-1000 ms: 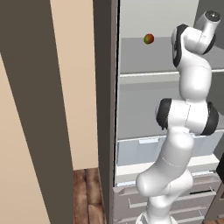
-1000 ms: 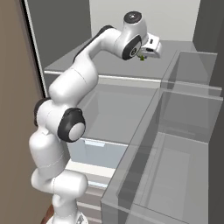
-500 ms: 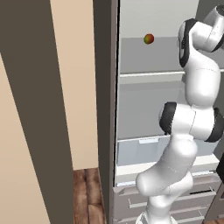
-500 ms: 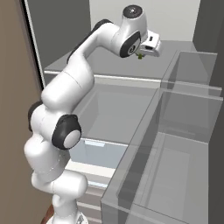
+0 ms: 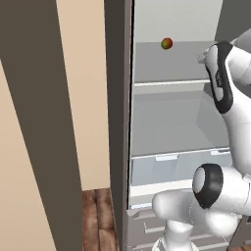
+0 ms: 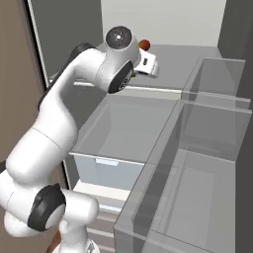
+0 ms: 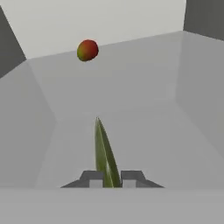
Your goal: Take the lemon wedge from the fridge and place it on the plate with fish on the dining counter.
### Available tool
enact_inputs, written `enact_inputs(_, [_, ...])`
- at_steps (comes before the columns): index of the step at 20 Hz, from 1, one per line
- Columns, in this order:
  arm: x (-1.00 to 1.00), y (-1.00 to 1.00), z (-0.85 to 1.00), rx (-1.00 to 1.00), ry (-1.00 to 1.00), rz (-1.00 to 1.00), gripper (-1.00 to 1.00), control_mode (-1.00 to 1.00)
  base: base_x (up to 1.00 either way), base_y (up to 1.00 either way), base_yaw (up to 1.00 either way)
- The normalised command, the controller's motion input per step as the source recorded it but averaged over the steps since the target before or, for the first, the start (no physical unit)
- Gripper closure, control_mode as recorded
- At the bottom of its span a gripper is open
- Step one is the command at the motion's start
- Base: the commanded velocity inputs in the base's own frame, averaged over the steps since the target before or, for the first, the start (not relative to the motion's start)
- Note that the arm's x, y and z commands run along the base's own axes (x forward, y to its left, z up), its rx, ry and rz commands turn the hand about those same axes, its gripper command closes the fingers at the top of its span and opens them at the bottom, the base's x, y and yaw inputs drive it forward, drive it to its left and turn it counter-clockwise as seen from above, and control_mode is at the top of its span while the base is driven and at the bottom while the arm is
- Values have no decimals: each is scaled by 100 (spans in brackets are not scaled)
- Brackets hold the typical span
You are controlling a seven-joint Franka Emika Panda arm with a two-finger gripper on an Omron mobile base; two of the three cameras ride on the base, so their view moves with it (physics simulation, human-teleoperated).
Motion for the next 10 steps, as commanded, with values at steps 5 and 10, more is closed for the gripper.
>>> enact_inputs(5, [-100, 95, -12, 0, -29, 0, 100, -100, 0, 0, 0])
enact_inputs(10, [-100, 88, -8, 0, -19, 0, 100, -100, 0, 0, 0])
